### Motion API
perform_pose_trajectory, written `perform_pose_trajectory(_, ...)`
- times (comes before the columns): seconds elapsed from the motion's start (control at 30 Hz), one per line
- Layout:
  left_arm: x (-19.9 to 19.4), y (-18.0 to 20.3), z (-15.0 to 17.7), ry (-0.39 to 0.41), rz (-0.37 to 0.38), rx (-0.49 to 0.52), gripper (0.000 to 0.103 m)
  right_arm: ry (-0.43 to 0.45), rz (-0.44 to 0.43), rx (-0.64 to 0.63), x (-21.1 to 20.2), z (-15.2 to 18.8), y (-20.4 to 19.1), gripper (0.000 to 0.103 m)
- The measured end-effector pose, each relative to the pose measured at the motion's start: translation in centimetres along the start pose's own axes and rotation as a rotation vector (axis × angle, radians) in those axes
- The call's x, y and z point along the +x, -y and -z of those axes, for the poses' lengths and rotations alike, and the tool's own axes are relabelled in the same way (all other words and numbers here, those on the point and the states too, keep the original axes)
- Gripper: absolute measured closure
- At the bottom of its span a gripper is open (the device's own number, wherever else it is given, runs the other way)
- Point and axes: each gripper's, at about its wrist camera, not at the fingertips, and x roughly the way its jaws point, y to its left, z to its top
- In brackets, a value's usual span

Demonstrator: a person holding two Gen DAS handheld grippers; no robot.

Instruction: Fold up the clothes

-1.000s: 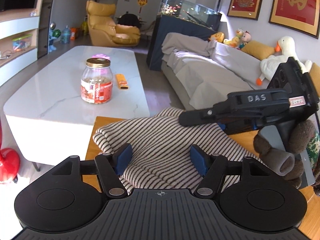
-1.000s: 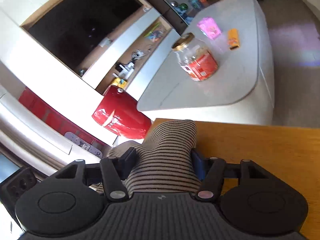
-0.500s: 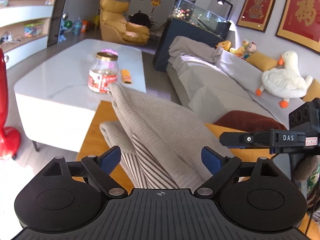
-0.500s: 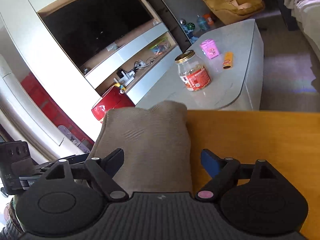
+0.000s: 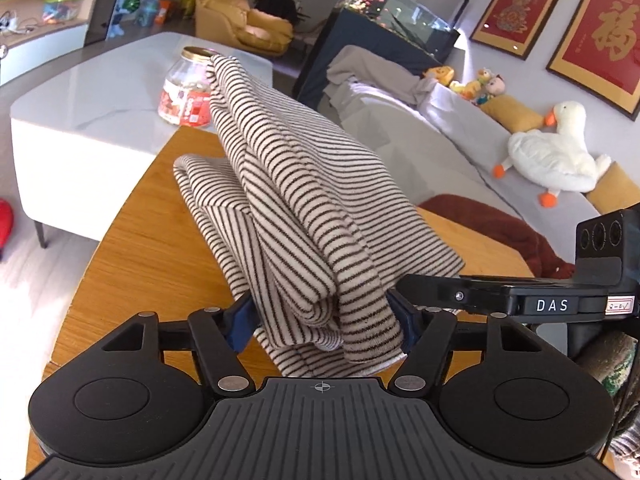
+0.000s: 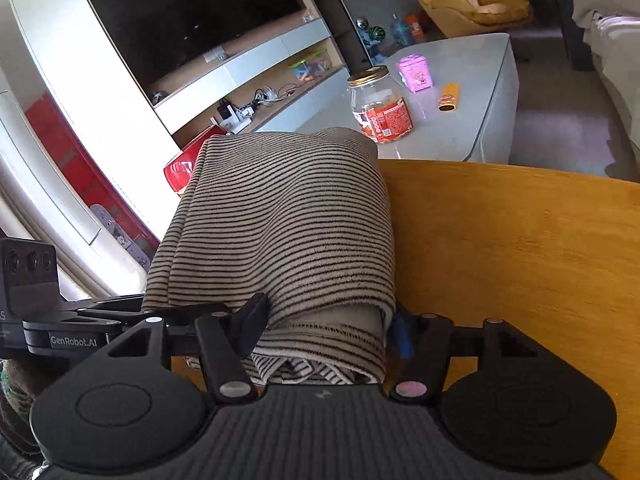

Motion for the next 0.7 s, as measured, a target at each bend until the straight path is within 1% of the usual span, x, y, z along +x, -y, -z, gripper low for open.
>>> perform_pose_trajectory(0.07,-0.7,0.5,-0.2,0.004,-0.023,-0.004,0.032,0.005,0.022,-0.015,-0.4,0.3,-0.4,0.04)
perform_pose_trajectory(0.1,-1.4,0.9,-0.5,0.022,-0.039,0.007,0.034,0.005,0.039,-0.044,-0.7,0.5,-0.7,0.04)
perform_pose_trajectory(0.2,-4.3,2.9,-2.1,0.151,-0.071,0.09,0.033,0.007,0.091,-0.136,-1.3,1.1,-1.7,0.039)
perform_pose_trajectory(0.23,-5.1,3.6,-2.7,0.195,-0.074,0.116,0.032,0.006,0.096,-0.145,-1.4,1.1,-1.8,0.039)
perform_pose_trajectory(0.27,-5.4,4.1,-3.5,0.226,-0.056,0.134,0.029,0.005,0.102,-0.152,-1.4,1.2,-1.9,0.038)
perform_pose_trajectory(0.3,-5.0,4.6,-4.7,0.243,-0.028,0.152,0.024,0.004,0.107,-0.151,-1.4,1.1,-2.0,0.037)
perform_pose_trajectory(0.33,-4.0,4.4,-5.6,0.238,-0.022,0.158,0.021,0.005,0.113,-0.152,-1.5,1.0,-2.1,0.036)
perform_pose_trajectory(0.37,-3.0,4.2,-6.5,0.232,-0.017,0.164,0.02,0.015,0.126,-0.166,-1.8,0.9,-2.4,0.034)
perform_pose_trajectory(0.4,-1.9,3.9,-7.4,0.223,-0.019,0.167,0.023,0.037,0.142,-0.19,-2.3,0.7,-2.9,0.033)
perform_pose_trajectory(0.43,-0.5,3.0,-8.0,0.195,-0.041,0.154,0.024,0.061,0.159,-0.218,-2.9,0.6,-3.6,0.032)
perform_pose_trajectory(0.5,1.5,0.7,-8.6,0.143,-0.043,0.099,0.03,0.126,0.188,-0.311,-4.4,0.4,-5.4,0.021)
perform_pose_trajectory(0.53,2.4,-0.3,-8.8,0.12,-0.042,0.074,0.03,0.156,0.195,-0.361,-5.0,0.4,-6.3,0.019)
perform_pose_trajectory(0.6,3.4,-1.9,-8.4,0.099,-0.031,0.048,0.03,0.208,0.197,-0.459,-5.7,0.2,-8.2,0.018)
perform_pose_trajectory(0.67,3.9,-2.5,-7.8,0.095,-0.028,0.051,0.03,0.232,0.169,-0.494,-5.2,-0.4,-9.7,0.018)
perform_pose_trajectory(0.7,3.9,-2.8,-7.5,0.1,-0.025,0.049,0.03,0.226,0.145,-0.483,-4.4,-0.9,-10.1,0.018)
